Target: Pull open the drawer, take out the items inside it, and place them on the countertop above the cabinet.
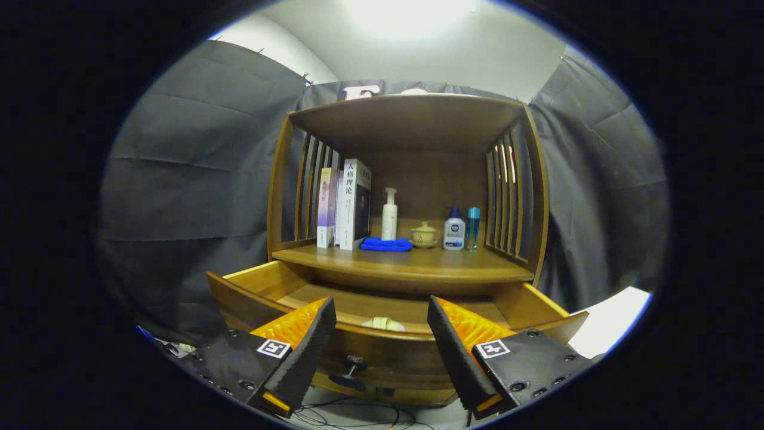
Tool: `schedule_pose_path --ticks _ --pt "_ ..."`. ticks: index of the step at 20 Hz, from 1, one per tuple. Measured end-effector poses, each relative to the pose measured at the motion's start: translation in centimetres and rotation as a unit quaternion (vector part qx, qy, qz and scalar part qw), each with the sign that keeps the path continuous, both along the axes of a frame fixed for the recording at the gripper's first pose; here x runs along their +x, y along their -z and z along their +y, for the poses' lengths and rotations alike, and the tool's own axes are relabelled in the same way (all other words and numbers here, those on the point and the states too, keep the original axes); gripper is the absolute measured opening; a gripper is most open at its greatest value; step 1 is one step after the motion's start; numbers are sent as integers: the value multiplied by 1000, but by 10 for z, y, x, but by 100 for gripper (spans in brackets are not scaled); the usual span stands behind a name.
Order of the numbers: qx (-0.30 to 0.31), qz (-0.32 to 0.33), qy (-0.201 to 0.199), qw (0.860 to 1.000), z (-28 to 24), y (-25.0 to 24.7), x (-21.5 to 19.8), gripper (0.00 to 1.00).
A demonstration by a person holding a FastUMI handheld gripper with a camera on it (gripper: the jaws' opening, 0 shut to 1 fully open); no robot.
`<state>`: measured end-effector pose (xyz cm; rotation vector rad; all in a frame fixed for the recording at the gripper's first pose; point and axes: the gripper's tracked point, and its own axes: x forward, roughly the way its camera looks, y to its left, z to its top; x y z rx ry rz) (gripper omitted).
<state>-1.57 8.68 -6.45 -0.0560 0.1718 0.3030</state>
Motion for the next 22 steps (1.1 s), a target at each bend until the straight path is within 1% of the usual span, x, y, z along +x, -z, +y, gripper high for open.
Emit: schedule_pose_path --ticks 2,6,9,12,14,17,21,22 --pt "4 4 -13 1000 8 -10 7 97" --pt "-15 23 -17 999 10 -23 35 97" --pt "-2 88 -38 995 18 -13 57 97" --pt "-17 180 -41 983 10 19 76 97" --pt "-31 226 -48 973 9 38 83 97" --pt "-35 291 -59 954 12 63 81 96" --pt "-38 352 -69 933 24 87 80 96" --pt "-39 372 -70 925 25 95 77 96"
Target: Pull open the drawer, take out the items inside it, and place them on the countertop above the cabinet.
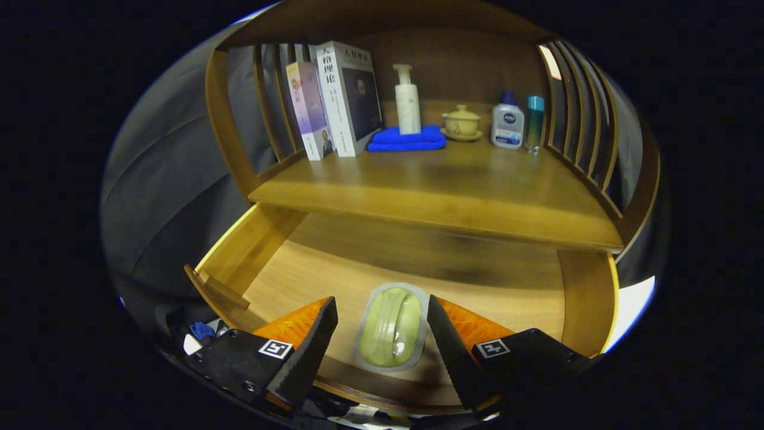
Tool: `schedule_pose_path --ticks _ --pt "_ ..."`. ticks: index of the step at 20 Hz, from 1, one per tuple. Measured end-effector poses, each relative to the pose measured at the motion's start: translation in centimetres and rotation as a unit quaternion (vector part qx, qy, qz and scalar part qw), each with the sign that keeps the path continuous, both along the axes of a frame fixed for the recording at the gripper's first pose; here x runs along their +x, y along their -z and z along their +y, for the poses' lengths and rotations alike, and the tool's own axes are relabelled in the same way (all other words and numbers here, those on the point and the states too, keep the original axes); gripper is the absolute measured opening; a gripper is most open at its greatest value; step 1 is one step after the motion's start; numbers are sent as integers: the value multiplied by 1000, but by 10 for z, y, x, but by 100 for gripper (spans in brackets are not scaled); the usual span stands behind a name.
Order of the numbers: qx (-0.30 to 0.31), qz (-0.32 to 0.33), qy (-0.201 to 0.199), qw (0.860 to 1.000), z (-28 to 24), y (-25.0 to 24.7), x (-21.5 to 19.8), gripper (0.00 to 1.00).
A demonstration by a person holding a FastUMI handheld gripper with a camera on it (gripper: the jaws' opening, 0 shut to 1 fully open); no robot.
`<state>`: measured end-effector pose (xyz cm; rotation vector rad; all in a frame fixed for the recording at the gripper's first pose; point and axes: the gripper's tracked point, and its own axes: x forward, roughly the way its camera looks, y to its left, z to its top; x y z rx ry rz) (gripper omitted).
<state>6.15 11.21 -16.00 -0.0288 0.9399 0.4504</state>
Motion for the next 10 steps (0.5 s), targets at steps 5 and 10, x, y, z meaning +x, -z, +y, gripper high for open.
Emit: schedule_pose_path --ticks 5,10 --pt "2 63 1 998 12 25 -1 89" --pt "-11 94 12 995 7 40 -5 56"
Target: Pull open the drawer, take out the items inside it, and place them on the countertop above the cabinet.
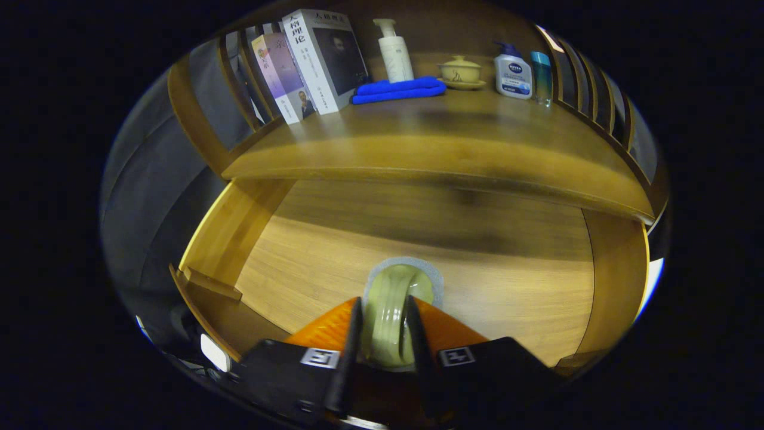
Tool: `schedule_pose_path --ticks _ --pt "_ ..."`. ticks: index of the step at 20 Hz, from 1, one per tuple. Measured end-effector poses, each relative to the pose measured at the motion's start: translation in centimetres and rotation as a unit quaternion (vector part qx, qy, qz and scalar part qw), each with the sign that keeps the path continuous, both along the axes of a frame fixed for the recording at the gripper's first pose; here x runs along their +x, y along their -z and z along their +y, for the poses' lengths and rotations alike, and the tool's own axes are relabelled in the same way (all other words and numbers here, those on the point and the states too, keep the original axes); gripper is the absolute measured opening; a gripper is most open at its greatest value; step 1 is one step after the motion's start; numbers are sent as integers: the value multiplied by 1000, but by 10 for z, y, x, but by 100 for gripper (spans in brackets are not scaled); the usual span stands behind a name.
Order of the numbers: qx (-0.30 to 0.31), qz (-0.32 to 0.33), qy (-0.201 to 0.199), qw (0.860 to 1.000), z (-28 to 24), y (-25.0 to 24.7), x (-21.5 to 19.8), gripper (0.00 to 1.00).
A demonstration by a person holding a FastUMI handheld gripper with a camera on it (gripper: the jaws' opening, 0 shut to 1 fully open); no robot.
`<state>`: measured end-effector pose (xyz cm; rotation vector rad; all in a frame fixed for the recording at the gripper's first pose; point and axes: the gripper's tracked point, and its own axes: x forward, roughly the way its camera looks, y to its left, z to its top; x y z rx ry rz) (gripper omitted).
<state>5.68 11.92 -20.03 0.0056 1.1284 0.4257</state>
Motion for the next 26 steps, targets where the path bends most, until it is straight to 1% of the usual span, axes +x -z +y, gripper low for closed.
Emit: schedule_pose_path --ticks 1,2,3,4,6,9,14,18,20,26 --pt "8 -2 6 1000 2 -1 2 43" --pt "9 0 2 1000 2 0 1 29" --pt "8 -13 16 1000 1 2 7 29" --pt "13 -15 17 1000 -2 -5 5 15" --pt "13 -45 15 999 -5 -10 6 15" --pt "43 -79 12 996 2 -27 3 14" --pt "66 -155 23 985 3 -64 5 14" --pt "98 -184 24 978 9 -93 4 14" --pt "110 -195 31 974 8 -108 7 14" --pt "132 -231 64 962 -1 -142 42 14"
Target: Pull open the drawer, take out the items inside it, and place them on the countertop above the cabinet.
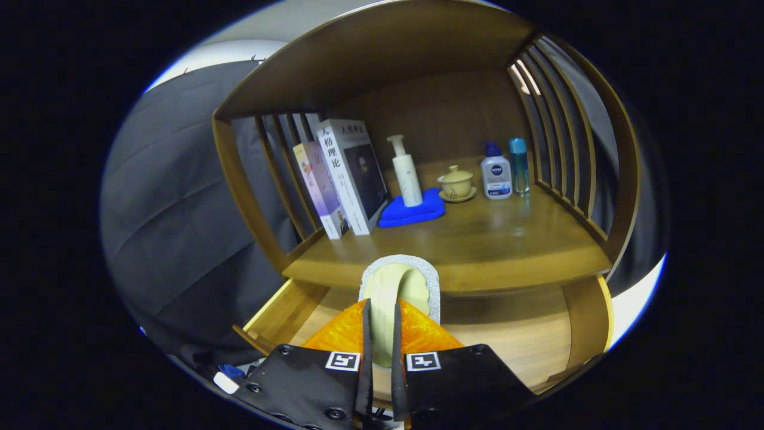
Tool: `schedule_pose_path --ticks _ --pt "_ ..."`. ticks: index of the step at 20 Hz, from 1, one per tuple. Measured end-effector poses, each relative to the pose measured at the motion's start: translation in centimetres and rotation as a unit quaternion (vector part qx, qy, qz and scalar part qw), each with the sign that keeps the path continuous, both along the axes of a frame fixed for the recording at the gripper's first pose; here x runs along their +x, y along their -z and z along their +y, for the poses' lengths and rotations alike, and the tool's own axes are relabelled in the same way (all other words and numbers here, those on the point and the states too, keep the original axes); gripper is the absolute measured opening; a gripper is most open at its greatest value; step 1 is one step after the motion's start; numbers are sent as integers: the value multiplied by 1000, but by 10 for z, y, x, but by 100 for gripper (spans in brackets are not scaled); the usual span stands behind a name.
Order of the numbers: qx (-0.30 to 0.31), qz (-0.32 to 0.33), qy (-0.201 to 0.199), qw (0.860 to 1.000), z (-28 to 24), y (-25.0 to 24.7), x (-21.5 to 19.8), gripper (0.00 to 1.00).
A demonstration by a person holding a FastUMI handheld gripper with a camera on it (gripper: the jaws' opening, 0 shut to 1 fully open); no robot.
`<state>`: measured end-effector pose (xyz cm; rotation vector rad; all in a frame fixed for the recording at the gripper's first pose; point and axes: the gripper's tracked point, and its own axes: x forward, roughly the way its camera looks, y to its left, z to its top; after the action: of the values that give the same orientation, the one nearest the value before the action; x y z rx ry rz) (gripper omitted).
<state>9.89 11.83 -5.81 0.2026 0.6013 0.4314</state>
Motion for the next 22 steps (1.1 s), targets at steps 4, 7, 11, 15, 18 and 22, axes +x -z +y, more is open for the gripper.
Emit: schedule_pose_path --ticks 4,7,11,15,18,22 --pt "6 -5 29 1000 -7 -8 32 14" --pt "24 5 44 999 -7 -8 54 14" --pt "32 17 61 997 -6 1 86 14" --pt "22 22 56 998 1 11 110 14" --pt "2 14 51 999 8 13 123 18" --pt "-9 -3 50 999 12 13 125 53"
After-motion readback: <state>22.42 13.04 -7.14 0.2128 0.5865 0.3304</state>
